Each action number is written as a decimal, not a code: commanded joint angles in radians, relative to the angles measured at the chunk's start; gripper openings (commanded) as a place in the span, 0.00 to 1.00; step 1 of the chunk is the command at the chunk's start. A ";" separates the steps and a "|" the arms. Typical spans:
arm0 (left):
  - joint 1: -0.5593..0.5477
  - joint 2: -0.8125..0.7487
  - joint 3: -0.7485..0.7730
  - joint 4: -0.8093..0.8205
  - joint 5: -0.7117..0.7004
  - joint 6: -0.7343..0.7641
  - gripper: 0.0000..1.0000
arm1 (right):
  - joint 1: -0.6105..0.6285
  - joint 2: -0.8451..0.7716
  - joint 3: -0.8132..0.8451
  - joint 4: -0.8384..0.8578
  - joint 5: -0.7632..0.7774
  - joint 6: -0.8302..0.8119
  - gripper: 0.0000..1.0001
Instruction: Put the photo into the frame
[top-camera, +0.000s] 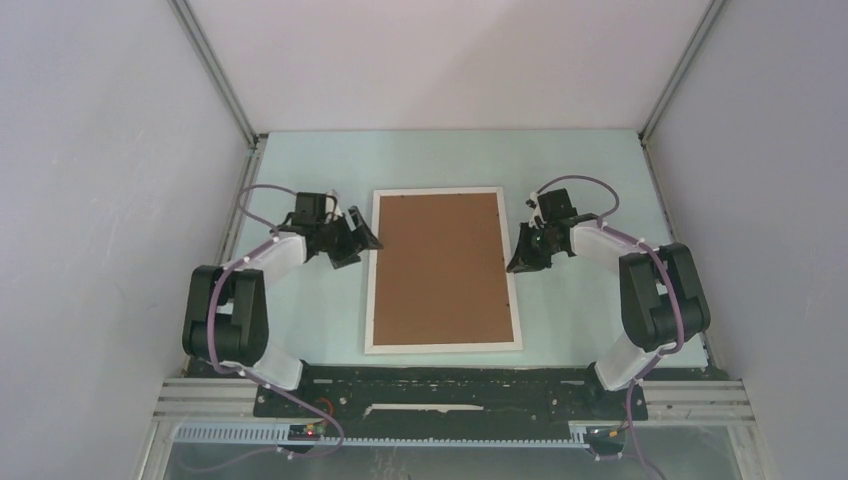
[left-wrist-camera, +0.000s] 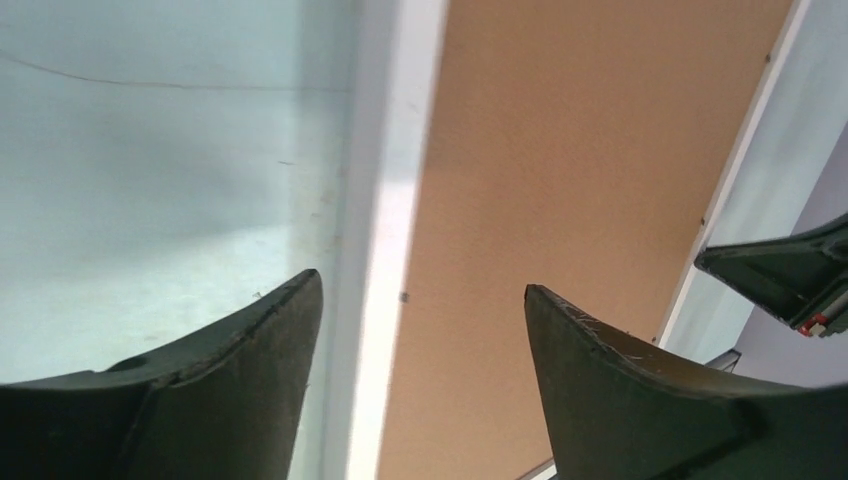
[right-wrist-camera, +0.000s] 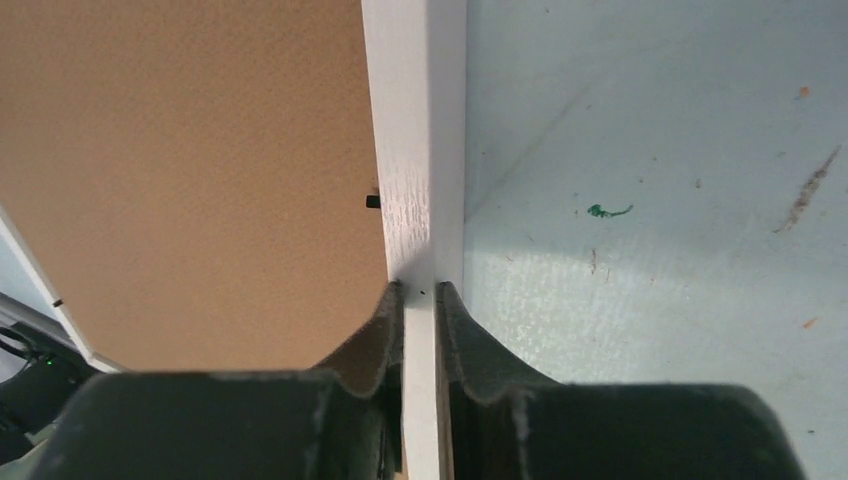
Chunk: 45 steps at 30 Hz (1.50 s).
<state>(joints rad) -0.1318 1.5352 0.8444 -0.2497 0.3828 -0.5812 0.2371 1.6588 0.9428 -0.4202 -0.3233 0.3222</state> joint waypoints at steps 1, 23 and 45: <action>0.105 0.005 0.042 -0.069 0.091 0.097 0.76 | -0.030 0.016 -0.039 -0.040 0.050 -0.020 0.08; 0.072 0.142 0.093 -0.128 0.072 0.160 0.49 | 0.006 0.035 -0.010 -0.052 0.030 -0.048 0.06; -0.020 0.191 0.127 -0.172 -0.077 0.161 0.47 | 0.038 0.041 -0.001 -0.063 0.053 -0.056 0.00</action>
<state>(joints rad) -0.0921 1.6886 0.9314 -0.4187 0.4194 -0.4358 0.2424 1.6550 0.9546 -0.4301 -0.3290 0.2970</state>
